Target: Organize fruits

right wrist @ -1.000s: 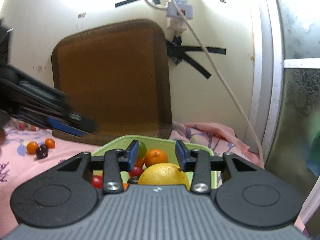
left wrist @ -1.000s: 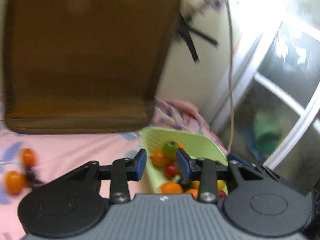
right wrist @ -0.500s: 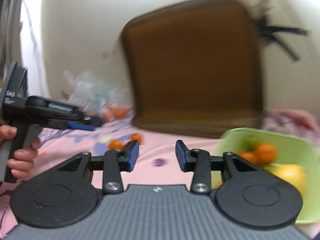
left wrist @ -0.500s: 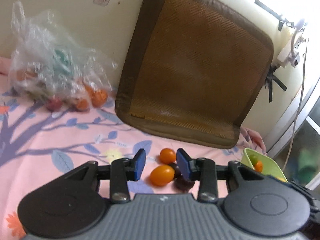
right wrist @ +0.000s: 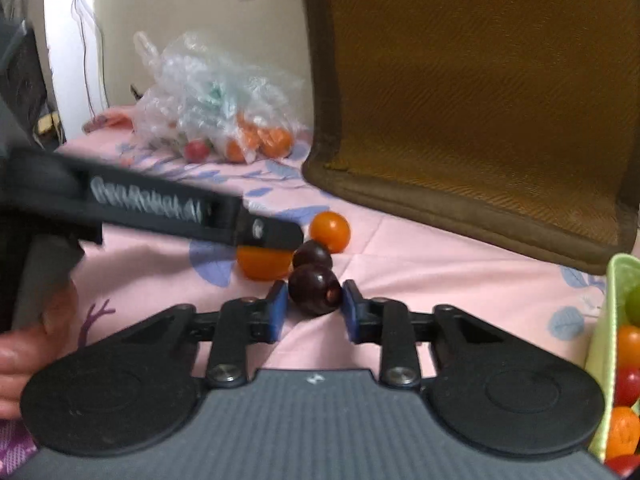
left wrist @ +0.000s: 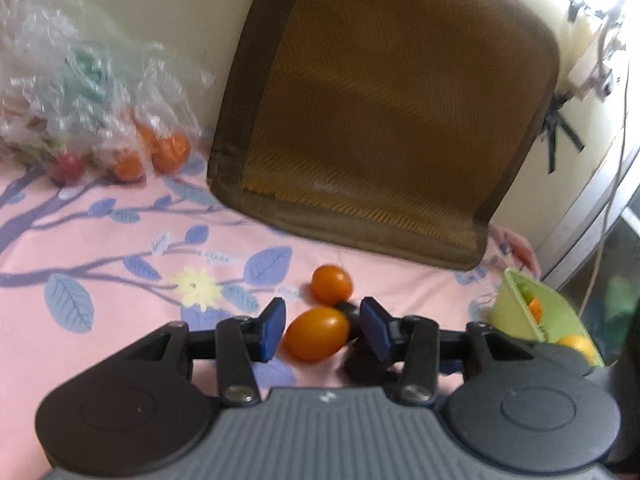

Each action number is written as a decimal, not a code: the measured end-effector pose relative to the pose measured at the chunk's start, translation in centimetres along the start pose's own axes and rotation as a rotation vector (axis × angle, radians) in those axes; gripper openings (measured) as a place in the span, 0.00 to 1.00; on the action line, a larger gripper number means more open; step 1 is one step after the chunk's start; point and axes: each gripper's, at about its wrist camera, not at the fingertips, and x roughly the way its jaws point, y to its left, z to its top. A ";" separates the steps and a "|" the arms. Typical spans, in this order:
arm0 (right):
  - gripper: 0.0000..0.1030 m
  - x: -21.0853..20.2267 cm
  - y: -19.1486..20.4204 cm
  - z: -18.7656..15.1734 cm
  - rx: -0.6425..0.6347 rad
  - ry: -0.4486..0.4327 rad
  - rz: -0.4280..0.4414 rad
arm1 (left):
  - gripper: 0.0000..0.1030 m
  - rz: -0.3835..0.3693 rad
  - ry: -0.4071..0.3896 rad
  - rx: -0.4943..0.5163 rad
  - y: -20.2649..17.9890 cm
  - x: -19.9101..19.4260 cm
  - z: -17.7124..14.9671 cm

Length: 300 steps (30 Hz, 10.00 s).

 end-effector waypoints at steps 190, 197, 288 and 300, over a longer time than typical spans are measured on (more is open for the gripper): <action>0.45 -12.5 0.5 -11.7 0.006 -0.028 -0.123 | 0.39 -0.074 0.007 0.287 -8.5 -5.7 -11.1; 0.45 -12.5 0.6 -11.7 0.007 -0.029 -0.123 | 0.39 -0.076 0.008 0.288 -8.4 -5.7 -11.1; 0.34 -15.0 -8.9 -9.2 0.156 -0.354 -0.404 | 0.41 -0.237 0.087 0.274 -19.9 5.7 -1.0; 0.43 -17.9 -10.1 -10.3 0.367 -0.453 -0.417 | 0.45 -0.149 -0.018 0.267 -16.7 -2.9 -4.0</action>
